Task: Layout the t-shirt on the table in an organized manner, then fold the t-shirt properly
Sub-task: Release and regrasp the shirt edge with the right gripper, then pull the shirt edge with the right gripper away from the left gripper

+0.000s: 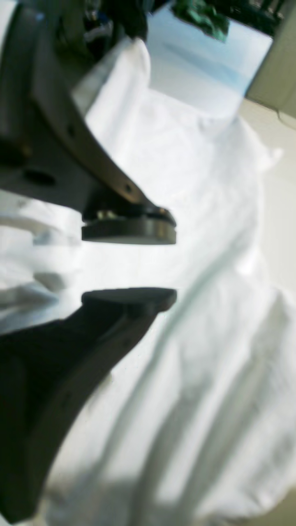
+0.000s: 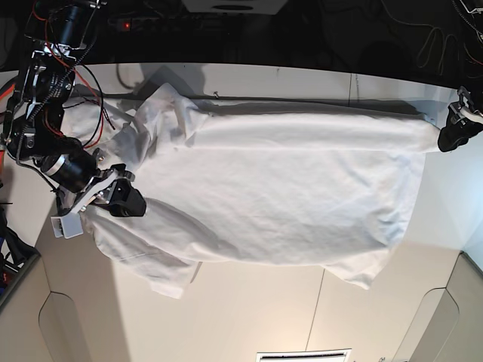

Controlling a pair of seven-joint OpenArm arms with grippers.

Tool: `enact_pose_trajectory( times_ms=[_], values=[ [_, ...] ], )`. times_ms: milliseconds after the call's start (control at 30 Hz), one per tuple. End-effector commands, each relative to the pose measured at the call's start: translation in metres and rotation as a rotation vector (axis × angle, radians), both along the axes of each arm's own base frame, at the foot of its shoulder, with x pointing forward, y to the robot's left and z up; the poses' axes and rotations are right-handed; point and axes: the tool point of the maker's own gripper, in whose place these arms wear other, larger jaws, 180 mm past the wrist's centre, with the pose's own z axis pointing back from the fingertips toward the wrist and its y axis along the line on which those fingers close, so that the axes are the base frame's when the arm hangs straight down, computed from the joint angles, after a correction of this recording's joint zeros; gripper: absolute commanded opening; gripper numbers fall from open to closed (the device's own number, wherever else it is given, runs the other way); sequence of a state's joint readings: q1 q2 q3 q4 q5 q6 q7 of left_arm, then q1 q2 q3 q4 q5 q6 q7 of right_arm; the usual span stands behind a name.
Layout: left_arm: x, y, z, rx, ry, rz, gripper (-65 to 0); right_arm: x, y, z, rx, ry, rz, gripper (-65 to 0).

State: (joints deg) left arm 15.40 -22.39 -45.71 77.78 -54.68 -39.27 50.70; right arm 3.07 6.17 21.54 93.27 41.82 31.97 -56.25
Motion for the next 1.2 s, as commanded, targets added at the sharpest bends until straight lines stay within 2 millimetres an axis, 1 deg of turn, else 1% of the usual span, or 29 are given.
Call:
enact_pose_trajectory(
  times_ms=[0, 67, 200, 333, 433, 500, 567, 600, 700, 733, 800, 900, 1000, 1067, 1167],
  values=[
    [0.007, 0.008, 0.016, 0.024, -0.049, -0.003, -34.6, 0.006, -0.005, 0.016, 0.023, -0.056, -0.014, -47.6],
    [0.007, 0.007, 0.016, 0.024, -0.048, -0.003, -34.6, 0.002, -0.017, 0.018, 0.048, -0.06, -0.053, -47.6],
    [0.007, 0.007, 0.016, 0.024, -0.049, -0.003, -34.6, -0.011, -0.05, 0.02, 0.08, -0.062, -0.149, -47.6],
    [0.008, 0.007, 0.016, 0.023, -0.051, -0.003, -34.6, -0.033, -0.08, 0.015, 0.121, -0.033, -0.235, -47.6],
    [0.009, 0.007, 0.018, 0.015, -0.06, -0.001, -34.6, -0.053, -0.09, 0.008, 0.143, -0.009, -0.266, -47.6],
    [0.009, 0.007, 0.018, 0.015, -0.06, -0.001, -34.6, -0.066, -0.086, 0.001, 0.149, 0.017, -0.245, -47.6],
    [0.009, 0.007, 0.018, 0.014, -0.06, -0.001, -34.6, -0.074, -0.079, -0.007, 0.143, 0.054, -0.218, -47.3],
    [0.009, 0.007, 0.018, 0.014, -0.06, -0.001, -34.6, -0.076, -0.073, -0.01, 0.145, 0.064, -0.2, -45.1],
    [0.009, 0.006, 0.019, 0.008, -0.067, 0.0, -34.6, -0.077, -0.051, -0.019, 0.125, 0.096, -0.133, -33.8],
    [0.01, 0.006, 0.02, 0.007, -0.07, 0.001, -34.6, -0.076, -0.044, -0.023, 0.109, 0.104, -0.11, -31.9],
    [0.01, 0.006, 0.02, 0.005, -0.072, 0.001, -34.6, -0.075, -0.031, -0.032, 0.06, 0.116, -0.069, -31.6],
    [0.009, 0.006, 0.019, 0.004, -0.068, -0.001, -34.6, -0.074, -0.016, -0.045, -0.022, 0.13, -0.027, -31.6],
    [0.008, 0.005, 0.018, 0.003, -0.06, -0.004, -34.6, -0.074, -0.016, -0.054, -0.082, 0.147, -0.024, -31.6],
    [0.008, 0.005, 0.018, 0.003, -0.058, -0.005, -34.6, -0.074, -0.019, -0.054, -0.087, 0.148, -0.032, -31.7],
    [0.008, 0.005, 0.018, 0.003, -0.057, -0.006, -34.6, -0.073, -0.029, -0.051, -0.08, 0.14, -0.066, -31.9]
  ],
)
